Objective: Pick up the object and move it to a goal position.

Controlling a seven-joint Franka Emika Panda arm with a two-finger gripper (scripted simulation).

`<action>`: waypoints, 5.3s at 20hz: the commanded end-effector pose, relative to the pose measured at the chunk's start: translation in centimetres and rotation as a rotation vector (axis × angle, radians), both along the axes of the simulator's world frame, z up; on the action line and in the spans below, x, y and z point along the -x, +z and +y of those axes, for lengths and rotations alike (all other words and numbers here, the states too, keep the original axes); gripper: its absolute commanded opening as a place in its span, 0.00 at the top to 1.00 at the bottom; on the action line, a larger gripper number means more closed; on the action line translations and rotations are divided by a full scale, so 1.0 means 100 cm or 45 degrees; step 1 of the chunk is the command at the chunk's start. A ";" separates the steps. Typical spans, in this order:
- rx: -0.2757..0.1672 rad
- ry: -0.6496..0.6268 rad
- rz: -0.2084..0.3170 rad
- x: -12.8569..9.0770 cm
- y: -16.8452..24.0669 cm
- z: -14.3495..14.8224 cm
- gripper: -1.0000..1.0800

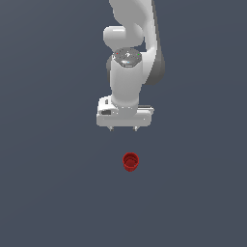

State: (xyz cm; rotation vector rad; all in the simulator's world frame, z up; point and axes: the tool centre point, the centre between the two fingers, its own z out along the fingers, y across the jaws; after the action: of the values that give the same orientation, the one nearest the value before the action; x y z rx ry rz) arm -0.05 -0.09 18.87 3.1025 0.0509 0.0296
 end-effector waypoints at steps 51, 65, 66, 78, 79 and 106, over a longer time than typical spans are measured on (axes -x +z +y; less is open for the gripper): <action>-0.041 0.634 0.038 -0.082 -0.091 0.034 0.04; -0.041 0.640 0.037 -0.082 -0.142 0.034 0.04; -0.041 0.640 0.037 -0.083 -0.142 0.034 0.04; -0.041 0.640 0.037 -0.083 -0.141 0.034 1.00; -0.041 0.640 0.038 -0.083 -0.142 0.033 1.00; -0.041 0.640 0.037 -0.058 -0.072 -0.058 1.00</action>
State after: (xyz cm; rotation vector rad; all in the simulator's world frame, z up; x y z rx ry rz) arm 5.64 -5.98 11.59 3.0303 0.8289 -0.0017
